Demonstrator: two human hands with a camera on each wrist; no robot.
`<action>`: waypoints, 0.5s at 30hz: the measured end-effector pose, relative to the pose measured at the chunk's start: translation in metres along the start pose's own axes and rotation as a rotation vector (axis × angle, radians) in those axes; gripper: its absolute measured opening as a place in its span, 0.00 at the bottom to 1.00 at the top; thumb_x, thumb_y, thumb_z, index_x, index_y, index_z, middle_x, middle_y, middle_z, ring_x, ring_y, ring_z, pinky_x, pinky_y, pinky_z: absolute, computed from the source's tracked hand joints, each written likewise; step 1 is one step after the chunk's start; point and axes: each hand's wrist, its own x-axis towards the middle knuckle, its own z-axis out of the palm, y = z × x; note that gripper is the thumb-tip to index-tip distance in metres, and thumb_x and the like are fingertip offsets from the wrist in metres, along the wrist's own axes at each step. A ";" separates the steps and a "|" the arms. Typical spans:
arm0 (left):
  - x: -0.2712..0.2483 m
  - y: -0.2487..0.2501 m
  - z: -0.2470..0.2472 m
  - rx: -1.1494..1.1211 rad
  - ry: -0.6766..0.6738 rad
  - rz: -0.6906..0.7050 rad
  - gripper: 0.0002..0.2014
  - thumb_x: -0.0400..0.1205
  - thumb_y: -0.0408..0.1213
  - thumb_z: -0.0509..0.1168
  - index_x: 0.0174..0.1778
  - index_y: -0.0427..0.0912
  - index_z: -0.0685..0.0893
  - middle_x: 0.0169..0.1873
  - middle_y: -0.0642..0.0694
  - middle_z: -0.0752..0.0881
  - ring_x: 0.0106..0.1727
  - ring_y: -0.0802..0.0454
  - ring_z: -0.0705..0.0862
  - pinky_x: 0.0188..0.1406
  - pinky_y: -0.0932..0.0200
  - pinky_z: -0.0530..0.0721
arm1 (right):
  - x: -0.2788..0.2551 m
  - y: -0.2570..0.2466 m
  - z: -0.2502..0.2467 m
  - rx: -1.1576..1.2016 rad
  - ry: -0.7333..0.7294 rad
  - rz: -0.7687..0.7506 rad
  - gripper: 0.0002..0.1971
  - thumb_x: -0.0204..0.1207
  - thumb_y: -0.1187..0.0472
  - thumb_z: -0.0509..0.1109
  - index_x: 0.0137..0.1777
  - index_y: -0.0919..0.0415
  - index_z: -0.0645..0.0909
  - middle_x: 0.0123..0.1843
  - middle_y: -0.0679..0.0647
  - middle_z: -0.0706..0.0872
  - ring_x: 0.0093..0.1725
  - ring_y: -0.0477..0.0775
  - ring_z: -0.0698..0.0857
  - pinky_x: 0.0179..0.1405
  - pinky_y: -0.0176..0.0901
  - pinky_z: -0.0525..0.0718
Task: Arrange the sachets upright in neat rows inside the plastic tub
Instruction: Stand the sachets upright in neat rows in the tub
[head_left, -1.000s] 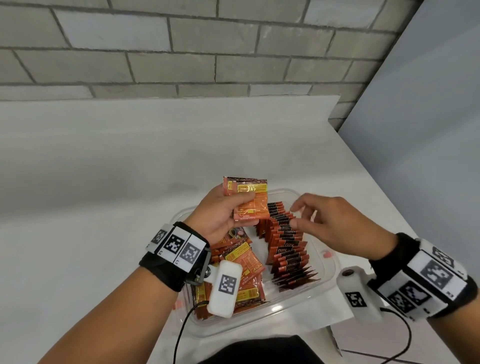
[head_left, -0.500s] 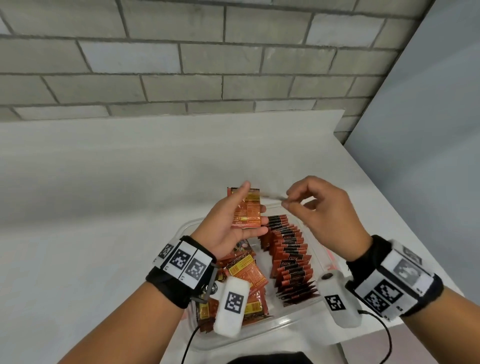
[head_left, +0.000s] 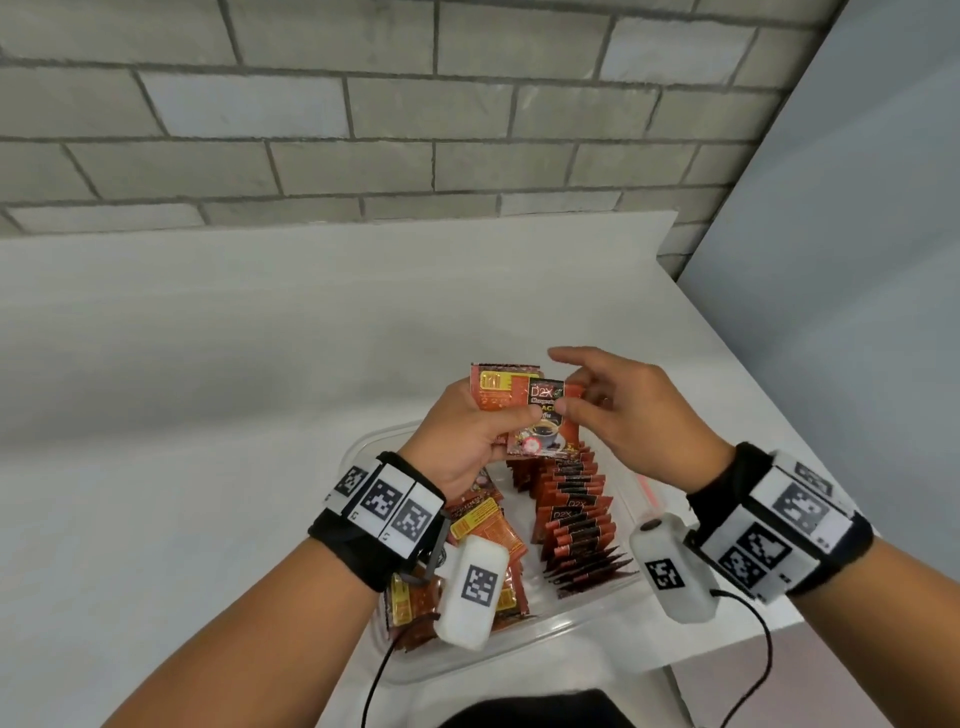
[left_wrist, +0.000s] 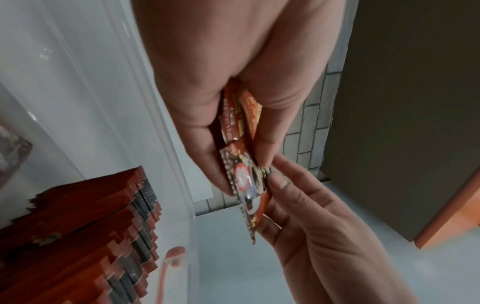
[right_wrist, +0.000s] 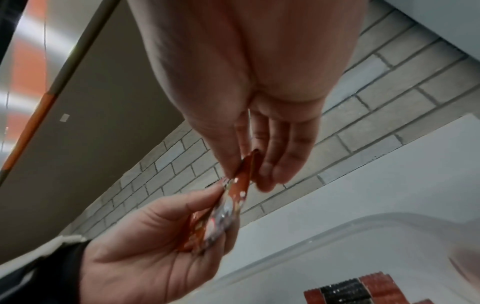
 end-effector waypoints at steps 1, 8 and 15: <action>0.000 0.000 0.000 -0.002 0.001 0.004 0.13 0.78 0.28 0.69 0.58 0.34 0.83 0.53 0.34 0.88 0.52 0.39 0.88 0.55 0.42 0.86 | 0.000 -0.001 -0.003 0.026 -0.030 0.012 0.19 0.78 0.63 0.70 0.68 0.52 0.78 0.42 0.45 0.85 0.40 0.47 0.88 0.45 0.38 0.84; 0.001 0.001 -0.012 -0.135 0.081 -0.029 0.09 0.80 0.41 0.66 0.53 0.43 0.83 0.39 0.45 0.90 0.39 0.50 0.87 0.39 0.55 0.83 | -0.041 0.014 -0.021 -0.060 -0.344 0.006 0.09 0.78 0.67 0.70 0.52 0.51 0.84 0.45 0.42 0.87 0.42 0.46 0.85 0.43 0.35 0.82; 0.001 -0.007 -0.011 -0.133 0.060 -0.051 0.06 0.82 0.38 0.65 0.52 0.43 0.83 0.40 0.44 0.90 0.40 0.49 0.88 0.39 0.56 0.83 | -0.072 0.031 -0.016 -0.123 -0.388 -0.040 0.10 0.77 0.65 0.71 0.51 0.48 0.85 0.45 0.38 0.86 0.45 0.44 0.84 0.43 0.31 0.80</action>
